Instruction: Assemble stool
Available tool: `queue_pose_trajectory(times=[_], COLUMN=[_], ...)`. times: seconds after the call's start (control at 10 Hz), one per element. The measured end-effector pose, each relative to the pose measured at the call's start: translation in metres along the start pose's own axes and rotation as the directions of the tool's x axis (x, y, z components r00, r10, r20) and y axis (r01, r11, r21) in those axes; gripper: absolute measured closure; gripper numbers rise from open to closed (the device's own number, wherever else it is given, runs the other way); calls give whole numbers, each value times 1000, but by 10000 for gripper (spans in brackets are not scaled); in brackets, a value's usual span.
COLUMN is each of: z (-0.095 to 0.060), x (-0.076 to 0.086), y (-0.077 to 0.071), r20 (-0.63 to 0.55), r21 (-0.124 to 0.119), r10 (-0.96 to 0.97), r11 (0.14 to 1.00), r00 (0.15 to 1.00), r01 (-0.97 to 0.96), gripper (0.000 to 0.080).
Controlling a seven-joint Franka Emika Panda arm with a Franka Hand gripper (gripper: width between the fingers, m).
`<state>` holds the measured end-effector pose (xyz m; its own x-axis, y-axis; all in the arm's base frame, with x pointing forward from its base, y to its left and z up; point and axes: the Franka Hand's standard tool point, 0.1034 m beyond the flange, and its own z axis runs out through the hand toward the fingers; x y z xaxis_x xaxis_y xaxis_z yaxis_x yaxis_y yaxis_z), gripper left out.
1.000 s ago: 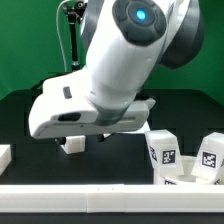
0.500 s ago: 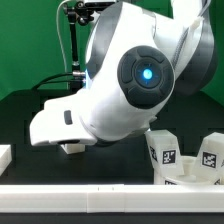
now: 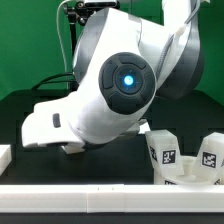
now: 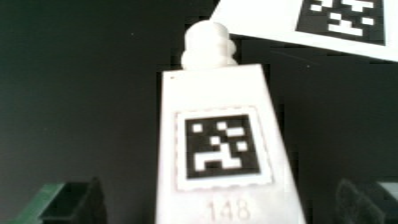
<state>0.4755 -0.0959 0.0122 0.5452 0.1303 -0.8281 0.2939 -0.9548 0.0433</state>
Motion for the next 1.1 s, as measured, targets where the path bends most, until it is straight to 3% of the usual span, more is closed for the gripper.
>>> queue_pose_trajectory(times=[0.7,0.9,1.1], z=[7,7,7], x=[1,1,1], y=[5,4,5], r20=[-5,-5,-5], r21=[8,8,9], r10=[5,5,6], r11=[1000,1000,1000], r00=[1000,1000,1000], r01=[-5,-5,-6], gripper=[165,464,464])
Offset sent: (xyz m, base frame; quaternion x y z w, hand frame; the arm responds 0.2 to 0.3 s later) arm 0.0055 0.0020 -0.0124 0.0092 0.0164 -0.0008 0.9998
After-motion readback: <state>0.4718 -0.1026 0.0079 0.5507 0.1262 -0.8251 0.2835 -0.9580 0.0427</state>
